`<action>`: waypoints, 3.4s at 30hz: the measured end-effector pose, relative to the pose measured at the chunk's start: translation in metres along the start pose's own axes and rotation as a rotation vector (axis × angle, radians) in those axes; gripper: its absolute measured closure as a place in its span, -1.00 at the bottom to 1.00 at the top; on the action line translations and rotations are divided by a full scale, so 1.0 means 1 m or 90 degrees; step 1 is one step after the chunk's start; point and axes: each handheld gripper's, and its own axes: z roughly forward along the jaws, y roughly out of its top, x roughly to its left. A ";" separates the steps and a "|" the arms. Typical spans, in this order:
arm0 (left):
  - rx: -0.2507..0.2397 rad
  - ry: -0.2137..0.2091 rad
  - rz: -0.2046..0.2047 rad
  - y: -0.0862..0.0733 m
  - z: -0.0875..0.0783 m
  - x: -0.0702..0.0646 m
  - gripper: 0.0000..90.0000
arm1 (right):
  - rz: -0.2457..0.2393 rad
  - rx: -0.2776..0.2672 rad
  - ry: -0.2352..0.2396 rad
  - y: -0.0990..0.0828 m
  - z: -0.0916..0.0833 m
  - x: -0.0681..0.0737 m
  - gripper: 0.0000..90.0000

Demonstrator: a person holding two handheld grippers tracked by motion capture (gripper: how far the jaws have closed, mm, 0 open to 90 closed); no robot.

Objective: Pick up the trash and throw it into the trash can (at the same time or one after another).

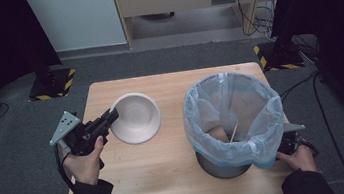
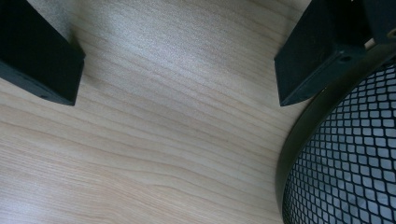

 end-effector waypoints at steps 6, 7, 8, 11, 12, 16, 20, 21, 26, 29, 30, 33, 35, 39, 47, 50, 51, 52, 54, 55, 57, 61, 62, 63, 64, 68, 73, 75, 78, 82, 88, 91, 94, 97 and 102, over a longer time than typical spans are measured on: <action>-0.028 -0.019 0.012 0.010 -0.006 -0.012 0.86 | 0.000 0.000 0.000 0.000 0.000 0.000 -0.97; -0.031 -0.021 0.014 0.011 -0.007 -0.014 0.86 | 0.000 0.000 0.000 0.000 0.000 0.000 -0.97; -0.037 -0.025 0.016 0.013 -0.008 -0.016 0.86 | 0.000 0.000 0.000 0.000 0.000 0.000 -0.97; -0.049 -0.032 0.020 0.018 -0.010 -0.020 0.86 | 0.000 0.000 0.000 0.000 0.000 0.000 -0.97; -0.052 -0.034 0.021 0.020 -0.010 -0.021 0.86 | 0.000 0.000 0.000 0.000 0.000 0.000 -0.97; -0.068 -0.044 0.023 0.027 -0.011 -0.026 0.86 | 0.002 0.002 0.001 0.000 0.000 0.000 -0.97; -0.091 -0.056 0.023 0.037 -0.011 -0.032 0.86 | 0.001 0.002 0.000 0.000 0.000 0.000 -0.97; -0.098 -0.062 0.024 0.041 -0.009 -0.035 0.86 | 0.003 0.003 0.000 0.000 0.000 0.000 -0.97; -0.107 -0.076 0.029 0.049 -0.002 -0.044 0.86 | 0.001 0.002 -0.001 0.000 0.000 0.000 -0.97; -0.115 -0.086 0.031 0.055 0.002 -0.051 0.86 | 0.001 0.001 -0.001 0.000 0.000 0.000 -0.97; -0.118 -0.090 0.033 0.057 0.004 -0.054 0.86 | 0.001 0.001 -0.001 0.000 0.000 0.000 -0.97; -0.123 -0.100 0.041 0.063 0.009 -0.062 0.86 | 0.003 0.003 0.000 0.000 0.000 0.000 -0.97; -0.125 -0.105 0.048 0.067 0.013 -0.068 0.86 | 0.003 0.003 0.000 0.000 0.000 0.000 -0.97; -0.127 -0.118 0.052 0.072 0.019 -0.077 0.86 | 0.003 0.003 0.000 0.000 0.000 0.001 -0.97; -0.129 -0.147 0.055 0.078 0.038 -0.096 0.86 | 0.002 0.001 -0.002 0.000 0.000 0.000 -0.97; -0.127 -0.158 0.056 0.079 0.046 -0.104 0.86 | 0.002 0.001 -0.002 0.000 0.000 0.000 -0.97; -0.127 -0.161 0.056 0.079 0.048 -0.106 0.86 | 0.002 0.001 -0.002 0.000 0.000 0.000 -0.97; -0.125 -0.165 0.058 0.079 0.051 -0.110 0.86 | 0.002 0.001 -0.002 0.000 0.000 0.000 -0.97; -0.121 -0.169 0.061 0.078 0.057 -0.115 0.86 | 0.002 0.001 -0.002 0.000 0.000 0.000 -0.97; -0.117 -0.175 0.063 0.077 0.060 -0.118 0.86 | 0.002 0.002 -0.002 0.000 0.000 0.000 -0.97; -0.112 -0.181 0.063 0.075 0.066 -0.123 0.86 | 0.002 0.001 -0.002 0.000 0.000 0.000 -0.97; -0.099 -0.190 0.064 0.070 0.080 -0.132 0.86 | 0.002 0.002 -0.002 0.000 0.000 0.000 -0.97; -0.093 -0.194 0.064 0.068 0.084 -0.134 0.86 | 0.002 0.002 -0.002 0.000 0.000 0.000 -0.97; -0.087 -0.197 0.063 0.066 0.087 -0.136 0.86 | 0.002 0.002 -0.002 0.000 0.000 0.000 -0.97; -0.081 -0.202 0.062 0.064 0.092 -0.140 0.86 | 0.002 0.001 -0.002 0.000 0.000 0.000 -0.97; -0.067 -0.211 0.065 0.059 0.103 -0.148 0.86 | 0.002 0.002 -0.002 0.000 0.000 0.000 -0.97; -0.044 -0.227 0.069 0.050 0.118 -0.157 0.86 | 0.002 0.001 -0.002 0.000 0.000 0.000 -0.97; -0.032 -0.236 0.072 0.046 0.123 -0.160 0.86 | 0.002 0.002 -0.002 0.000 0.000 0.000 -0.97; -0.010 -0.245 0.077 0.039 0.131 -0.164 0.86 | 0.002 0.002 -0.002 0.000 0.000 0.000 -0.97; 0.017 -0.275 0.079 0.029 0.140 -0.165 0.82 | 0.002 0.002 -0.002 0.000 0.000 0.000 -0.97; 0.012 -0.285 0.067 0.024 0.138 -0.160 0.32 | 0.001 0.001 -0.002 0.000 0.000 0.000 -0.97; 0.002 -0.264 0.074 0.024 0.128 -0.152 0.15 | 0.002 0.002 -0.002 0.000 0.000 0.000 -0.97; 0.000 -0.235 0.083 0.024 0.111 -0.138 -0.03 | 0.002 0.001 -0.002 0.000 0.000 0.000 -0.97; 0.006 -0.210 0.085 0.020 0.099 -0.127 -0.23 | 0.002 0.002 -0.002 0.000 0.000 0.000 -0.97; 0.030 -0.160 0.097 0.004 0.080 -0.106 -0.41 | 0.001 0.001 -0.002 0.000 0.000 0.000 -0.97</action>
